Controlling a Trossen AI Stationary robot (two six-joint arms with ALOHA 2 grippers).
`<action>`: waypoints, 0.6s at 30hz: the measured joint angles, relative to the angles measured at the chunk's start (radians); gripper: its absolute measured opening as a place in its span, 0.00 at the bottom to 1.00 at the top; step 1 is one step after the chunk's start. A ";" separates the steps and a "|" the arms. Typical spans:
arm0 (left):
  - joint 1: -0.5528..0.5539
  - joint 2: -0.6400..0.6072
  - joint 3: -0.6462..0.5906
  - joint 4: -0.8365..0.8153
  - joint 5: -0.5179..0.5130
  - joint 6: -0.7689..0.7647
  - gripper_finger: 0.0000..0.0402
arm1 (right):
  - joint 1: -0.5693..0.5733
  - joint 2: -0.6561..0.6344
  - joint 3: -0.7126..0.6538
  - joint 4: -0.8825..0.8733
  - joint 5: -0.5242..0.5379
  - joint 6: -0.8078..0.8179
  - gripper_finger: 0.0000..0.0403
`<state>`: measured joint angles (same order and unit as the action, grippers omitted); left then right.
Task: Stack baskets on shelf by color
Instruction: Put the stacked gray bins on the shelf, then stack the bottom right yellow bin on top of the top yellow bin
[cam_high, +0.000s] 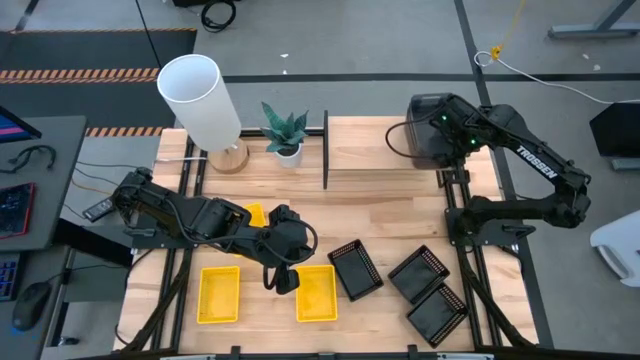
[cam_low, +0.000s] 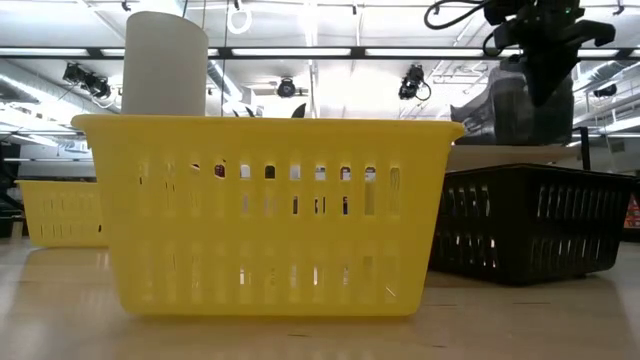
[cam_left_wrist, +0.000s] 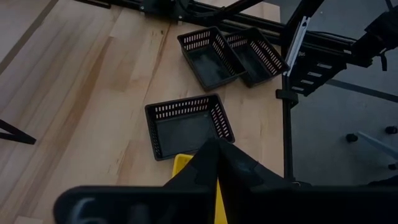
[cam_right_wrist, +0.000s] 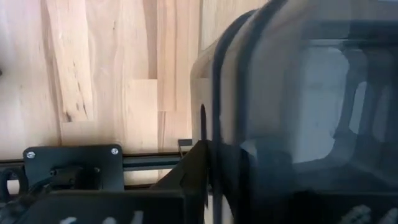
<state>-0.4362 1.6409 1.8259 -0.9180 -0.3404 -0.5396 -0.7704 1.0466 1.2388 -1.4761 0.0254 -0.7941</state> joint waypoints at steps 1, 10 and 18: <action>0.000 0.000 0.000 0.000 0.000 0.000 0.04 | 0.000 0.000 0.000 0.003 0.001 0.008 0.17; 0.000 0.000 0.000 0.000 0.000 0.000 0.05 | 0.000 0.000 0.000 0.018 0.015 0.057 0.29; 0.000 0.000 0.000 0.000 0.000 0.002 0.04 | 0.004 -0.006 0.000 0.014 0.082 0.137 0.37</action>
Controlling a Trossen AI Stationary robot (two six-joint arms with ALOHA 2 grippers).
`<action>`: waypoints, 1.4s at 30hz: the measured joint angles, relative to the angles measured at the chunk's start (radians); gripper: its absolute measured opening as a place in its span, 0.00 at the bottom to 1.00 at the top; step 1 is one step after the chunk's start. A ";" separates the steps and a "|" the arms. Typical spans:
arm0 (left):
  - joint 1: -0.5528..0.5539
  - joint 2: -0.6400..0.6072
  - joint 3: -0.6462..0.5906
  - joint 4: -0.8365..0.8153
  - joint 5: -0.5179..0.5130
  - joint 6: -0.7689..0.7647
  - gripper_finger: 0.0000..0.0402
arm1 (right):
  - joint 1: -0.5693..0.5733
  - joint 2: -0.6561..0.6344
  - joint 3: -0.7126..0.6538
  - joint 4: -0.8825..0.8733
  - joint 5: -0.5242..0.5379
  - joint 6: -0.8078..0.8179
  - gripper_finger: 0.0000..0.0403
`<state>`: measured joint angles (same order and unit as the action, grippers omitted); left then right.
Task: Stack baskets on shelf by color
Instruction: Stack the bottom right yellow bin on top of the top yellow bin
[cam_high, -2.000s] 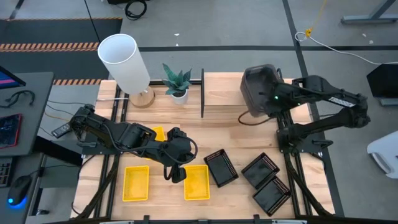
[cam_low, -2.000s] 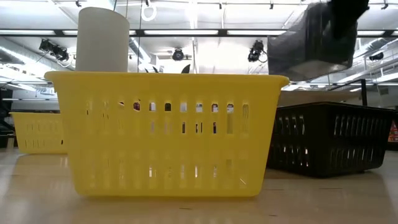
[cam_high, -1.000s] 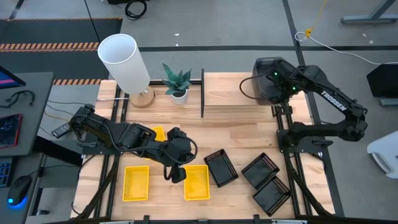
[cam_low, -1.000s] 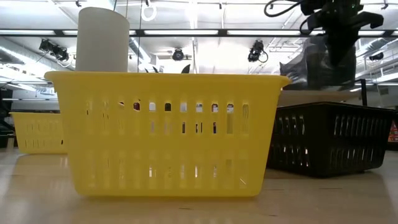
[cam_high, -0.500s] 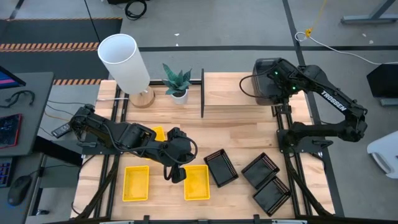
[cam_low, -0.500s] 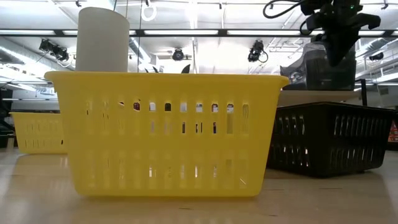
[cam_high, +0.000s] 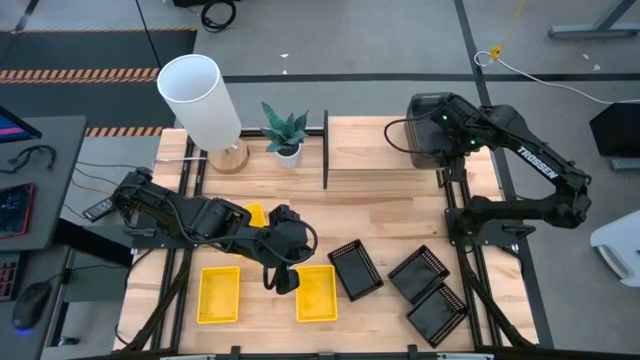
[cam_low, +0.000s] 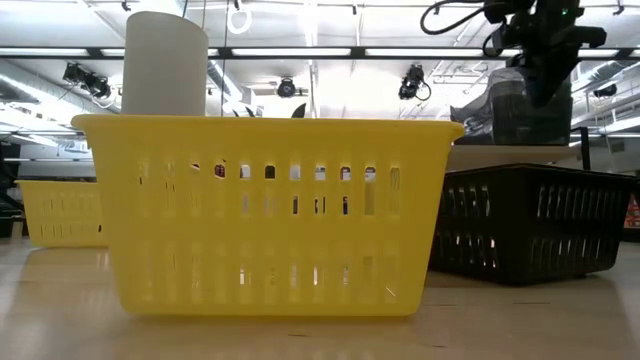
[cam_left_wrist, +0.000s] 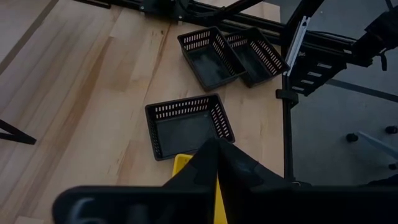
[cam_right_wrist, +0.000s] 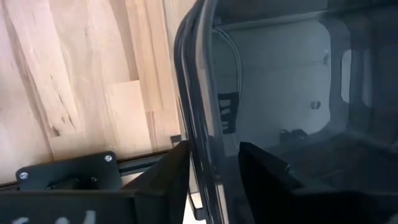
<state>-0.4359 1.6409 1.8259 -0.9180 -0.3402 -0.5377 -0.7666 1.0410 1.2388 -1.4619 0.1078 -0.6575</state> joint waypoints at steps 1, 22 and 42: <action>0.001 0.000 0.000 0.000 0.000 0.000 0.05 | 0.000 -0.001 0.000 -0.001 0.001 0.000 0.37; 0.019 0.000 0.000 0.000 -0.075 0.037 0.06 | 0.006 -0.142 0.001 0.009 0.007 0.099 0.59; 0.047 0.000 0.000 0.000 -0.075 0.032 0.06 | 0.228 -0.176 0.223 0.207 0.008 0.337 0.60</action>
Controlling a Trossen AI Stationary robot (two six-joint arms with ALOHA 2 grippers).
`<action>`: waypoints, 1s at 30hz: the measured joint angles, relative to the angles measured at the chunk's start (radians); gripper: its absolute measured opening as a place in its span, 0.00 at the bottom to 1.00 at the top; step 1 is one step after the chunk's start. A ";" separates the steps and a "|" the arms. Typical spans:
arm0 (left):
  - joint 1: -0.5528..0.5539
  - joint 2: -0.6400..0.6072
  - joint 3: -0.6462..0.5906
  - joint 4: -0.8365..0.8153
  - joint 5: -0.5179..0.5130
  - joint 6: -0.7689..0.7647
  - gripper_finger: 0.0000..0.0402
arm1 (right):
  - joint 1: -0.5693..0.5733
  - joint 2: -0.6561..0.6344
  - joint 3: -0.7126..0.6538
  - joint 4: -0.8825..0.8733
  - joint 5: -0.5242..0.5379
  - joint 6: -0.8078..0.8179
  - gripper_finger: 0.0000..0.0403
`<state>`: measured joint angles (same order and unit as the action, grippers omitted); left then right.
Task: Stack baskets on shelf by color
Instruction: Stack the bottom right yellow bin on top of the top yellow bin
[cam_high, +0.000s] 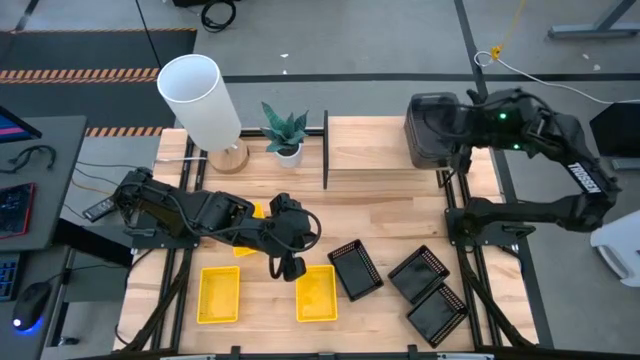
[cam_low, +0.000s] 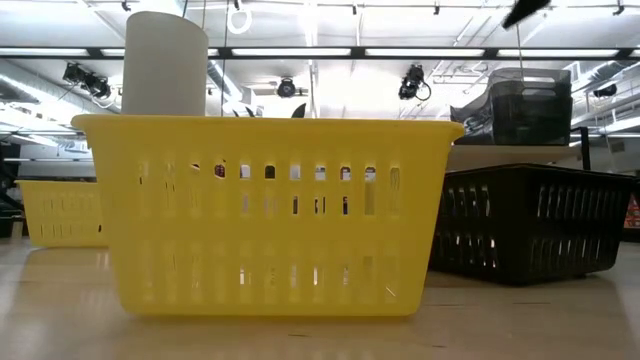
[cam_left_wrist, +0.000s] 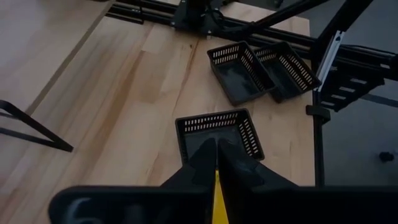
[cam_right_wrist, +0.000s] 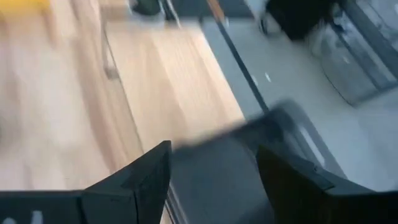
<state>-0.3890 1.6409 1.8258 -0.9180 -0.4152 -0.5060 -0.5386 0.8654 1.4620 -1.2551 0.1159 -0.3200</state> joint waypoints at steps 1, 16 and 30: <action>0.000 0.000 0.000 0.000 0.000 -0.002 0.06 | 0.011 0.000 0.006 0.024 -0.028 0.022 0.60; -0.001 0.000 0.000 0.000 0.000 -0.006 0.05 | 0.289 0.134 -0.028 0.127 -0.252 0.405 0.60; -0.005 0.016 0.001 -0.019 0.000 -0.006 0.03 | 0.594 0.325 -0.060 0.125 -0.185 0.457 0.60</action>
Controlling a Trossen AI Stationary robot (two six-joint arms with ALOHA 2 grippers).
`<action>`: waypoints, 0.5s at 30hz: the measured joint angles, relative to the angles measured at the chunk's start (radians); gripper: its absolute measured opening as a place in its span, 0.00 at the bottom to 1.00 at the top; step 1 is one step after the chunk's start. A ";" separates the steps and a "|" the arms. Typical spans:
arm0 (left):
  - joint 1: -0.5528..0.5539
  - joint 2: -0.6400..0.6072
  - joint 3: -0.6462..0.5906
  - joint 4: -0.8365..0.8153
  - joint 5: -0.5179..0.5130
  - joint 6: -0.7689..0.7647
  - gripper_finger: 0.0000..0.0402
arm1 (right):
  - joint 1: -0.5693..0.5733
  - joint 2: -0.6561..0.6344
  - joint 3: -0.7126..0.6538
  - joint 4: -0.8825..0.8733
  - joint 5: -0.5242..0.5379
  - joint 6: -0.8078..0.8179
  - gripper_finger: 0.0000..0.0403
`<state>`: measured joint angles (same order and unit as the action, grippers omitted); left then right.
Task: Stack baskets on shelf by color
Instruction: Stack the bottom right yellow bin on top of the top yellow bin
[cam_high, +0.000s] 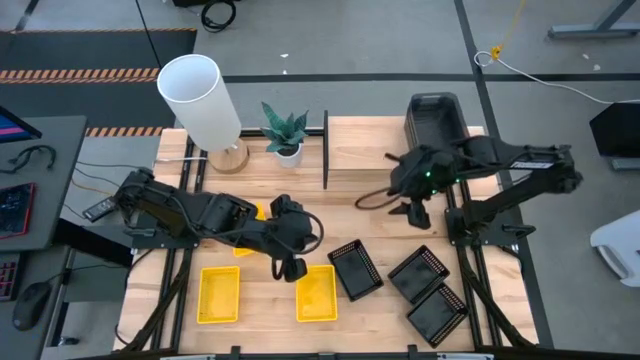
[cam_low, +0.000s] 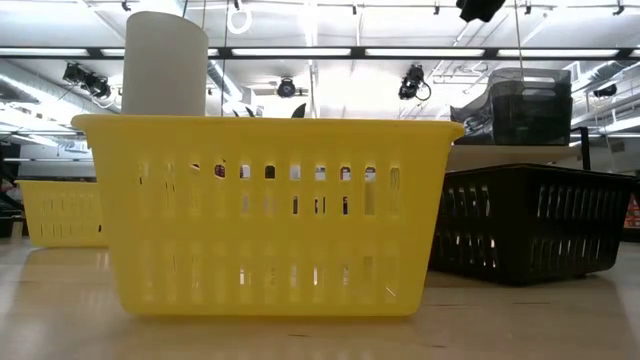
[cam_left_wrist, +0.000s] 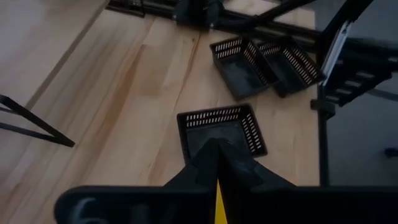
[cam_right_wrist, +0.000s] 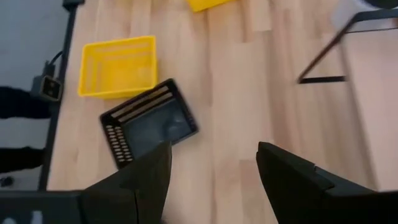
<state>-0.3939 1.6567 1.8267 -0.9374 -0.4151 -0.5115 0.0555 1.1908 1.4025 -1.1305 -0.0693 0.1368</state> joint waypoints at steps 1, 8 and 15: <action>-0.004 0.009 0.000 -0.011 0.000 0.000 0.03 | 0.013 0.006 0.000 0.000 0.000 0.012 0.60; -0.030 0.107 0.000 -0.080 0.015 0.009 0.05 | 0.089 0.030 0.000 -0.009 0.035 0.073 0.60; -0.056 0.207 -0.001 -0.111 0.096 0.011 0.02 | 0.155 0.018 0.000 -0.007 0.140 0.153 0.60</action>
<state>-0.4500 1.8637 1.8256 -1.0487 -0.3193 -0.5003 0.2101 1.2087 1.4025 -1.1373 0.0711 0.2896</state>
